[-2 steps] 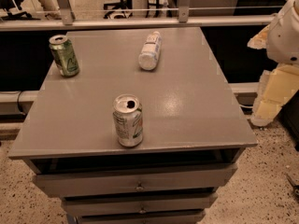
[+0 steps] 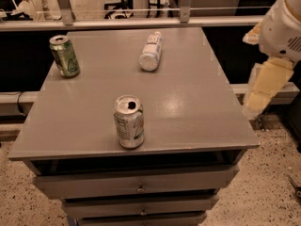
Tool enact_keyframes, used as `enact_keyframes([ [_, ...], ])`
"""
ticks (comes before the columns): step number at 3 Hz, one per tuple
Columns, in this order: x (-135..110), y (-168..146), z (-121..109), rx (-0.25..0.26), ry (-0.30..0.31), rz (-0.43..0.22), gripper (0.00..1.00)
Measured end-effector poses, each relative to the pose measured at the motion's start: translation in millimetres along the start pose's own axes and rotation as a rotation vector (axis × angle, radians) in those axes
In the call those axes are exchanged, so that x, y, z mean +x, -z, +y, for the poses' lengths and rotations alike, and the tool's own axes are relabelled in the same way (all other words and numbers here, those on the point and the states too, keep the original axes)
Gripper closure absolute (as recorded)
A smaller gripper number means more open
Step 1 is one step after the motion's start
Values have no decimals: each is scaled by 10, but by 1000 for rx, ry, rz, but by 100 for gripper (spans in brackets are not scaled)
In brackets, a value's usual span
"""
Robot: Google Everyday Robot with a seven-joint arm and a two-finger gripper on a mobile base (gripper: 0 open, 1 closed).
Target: Place blue plastic bottle upright
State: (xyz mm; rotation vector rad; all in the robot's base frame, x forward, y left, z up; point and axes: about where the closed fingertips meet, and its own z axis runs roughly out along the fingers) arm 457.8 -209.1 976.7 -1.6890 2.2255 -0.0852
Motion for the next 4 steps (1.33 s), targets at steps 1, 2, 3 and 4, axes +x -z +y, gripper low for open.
enact_keyframes([
  [1, -239, -245, -441, 13, -53, -30, 0],
  [2, -512, -583, -950, 5, -135, -54, 0],
  [3, -808, -868, -1405, 4, -257, -76, 0],
  [4, -1123, -1036, -1742, 10, -422, -105, 0],
])
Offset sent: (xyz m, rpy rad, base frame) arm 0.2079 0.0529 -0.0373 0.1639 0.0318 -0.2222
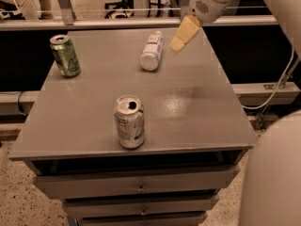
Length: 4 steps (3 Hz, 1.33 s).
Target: Place blue plastic bottle upright
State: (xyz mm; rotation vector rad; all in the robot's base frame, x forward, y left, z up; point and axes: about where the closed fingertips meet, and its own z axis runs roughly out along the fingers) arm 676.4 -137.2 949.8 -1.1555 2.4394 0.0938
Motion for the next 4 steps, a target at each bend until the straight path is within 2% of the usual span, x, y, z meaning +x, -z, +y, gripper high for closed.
enact_keyframes([
  [1, -73, -20, -38, 5, -66, -11, 0],
  [3, -126, -56, -39, -1, -85, -23, 0],
  [4, -445, -278, -109, -2, -161, -70, 0],
])
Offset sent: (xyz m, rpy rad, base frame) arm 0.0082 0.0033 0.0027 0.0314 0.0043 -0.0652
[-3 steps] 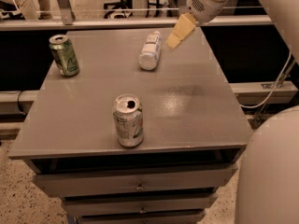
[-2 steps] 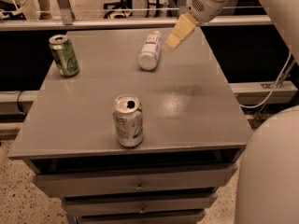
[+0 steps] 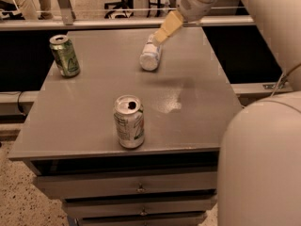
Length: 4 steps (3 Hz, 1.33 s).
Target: Place blue plastic bottle upright
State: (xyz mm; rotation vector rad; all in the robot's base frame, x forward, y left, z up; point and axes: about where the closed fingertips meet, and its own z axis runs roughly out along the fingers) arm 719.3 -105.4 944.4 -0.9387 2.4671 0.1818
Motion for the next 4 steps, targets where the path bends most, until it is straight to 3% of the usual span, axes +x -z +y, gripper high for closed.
enact_keyframes([
  [1, -414, -272, -83, 46, -138, -46, 0],
  [2, -716, -506, -82, 91, -287, -40, 0],
  [4, -843, -1127, 223, 96, -521, 88, 0],
])
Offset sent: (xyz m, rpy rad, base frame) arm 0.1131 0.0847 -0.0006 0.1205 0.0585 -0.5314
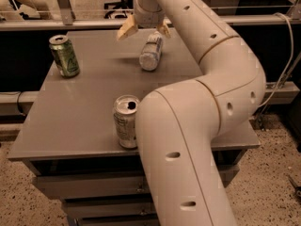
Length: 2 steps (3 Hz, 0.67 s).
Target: Place blue plastic bottle upright
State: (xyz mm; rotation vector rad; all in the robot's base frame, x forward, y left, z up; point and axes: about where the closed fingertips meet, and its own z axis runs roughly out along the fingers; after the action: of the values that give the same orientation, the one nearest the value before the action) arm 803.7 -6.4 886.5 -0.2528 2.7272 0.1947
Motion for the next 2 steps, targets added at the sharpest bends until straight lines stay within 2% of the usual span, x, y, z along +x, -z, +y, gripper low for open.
enact_keyframes([
  [1, 75, -219, 35, 25, -68, 57, 0],
  [2, 126, -323, -66, 66, -110, 87, 17],
])
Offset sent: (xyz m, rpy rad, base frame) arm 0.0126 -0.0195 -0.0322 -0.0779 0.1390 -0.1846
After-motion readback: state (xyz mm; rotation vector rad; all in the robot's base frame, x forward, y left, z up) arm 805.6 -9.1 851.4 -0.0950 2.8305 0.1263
